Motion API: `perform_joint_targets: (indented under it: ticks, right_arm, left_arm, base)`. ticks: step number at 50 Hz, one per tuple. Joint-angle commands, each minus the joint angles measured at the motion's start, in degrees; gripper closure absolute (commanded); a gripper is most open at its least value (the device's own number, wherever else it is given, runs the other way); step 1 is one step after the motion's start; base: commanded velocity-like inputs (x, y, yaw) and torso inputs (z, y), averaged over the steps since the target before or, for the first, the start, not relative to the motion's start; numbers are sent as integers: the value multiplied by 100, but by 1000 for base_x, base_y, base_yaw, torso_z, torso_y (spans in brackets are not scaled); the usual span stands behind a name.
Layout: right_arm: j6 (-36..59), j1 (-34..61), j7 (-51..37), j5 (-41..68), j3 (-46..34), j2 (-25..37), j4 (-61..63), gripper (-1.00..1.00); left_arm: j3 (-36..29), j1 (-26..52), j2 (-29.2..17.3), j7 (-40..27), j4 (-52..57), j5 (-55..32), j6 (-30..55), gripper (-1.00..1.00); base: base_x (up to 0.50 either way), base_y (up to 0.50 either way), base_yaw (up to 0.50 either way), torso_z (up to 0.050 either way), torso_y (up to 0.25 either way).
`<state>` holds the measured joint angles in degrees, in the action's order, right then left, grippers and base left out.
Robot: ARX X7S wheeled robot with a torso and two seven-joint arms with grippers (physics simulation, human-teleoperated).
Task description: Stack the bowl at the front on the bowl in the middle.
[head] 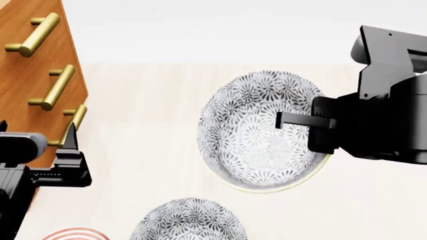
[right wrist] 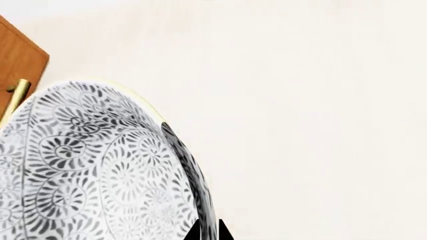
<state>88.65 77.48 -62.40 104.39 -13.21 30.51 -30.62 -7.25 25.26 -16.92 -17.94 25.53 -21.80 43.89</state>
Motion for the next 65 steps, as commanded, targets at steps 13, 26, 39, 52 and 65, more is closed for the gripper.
perform_joint_targets:
  ticks: [13, 26, 39, 52, 65]
  right_arm:
    - [-113, -229, -322, 1289, -800, -80, 871, 100]
    - [-264, -351, -575, 1847, -1292, -100, 1365, 100]
    - [-233, -544, -183, 1553, -1470, -216, 1555, 100]
    - [-248, -708, 109, 1345, -1653, -265, 1749, 100]
    - [-256, -887, 1239, 224, -1669, -353, 1553, 100]
  left_arm:
    - [1, 57, -11, -34, -37, -57, -37, -100]
    - [15, 92, -32, -68, 6, -105, 0, -100]
    - [21, 145, -41, -80, -46, -147, 7, -100]
    - [21, 129, -61, -97, -60, -174, -18, -100]
    - [-14, 63, -76, -114, -93, -166, -73, -100]
  base:
    - [0, 0, 0, 0, 0]
    - [0, 0, 0, 0, 0]
    - [0, 0, 0, 0, 1]
    - [0, 0, 0, 0, 0]
    - [0, 0, 0, 0, 1]
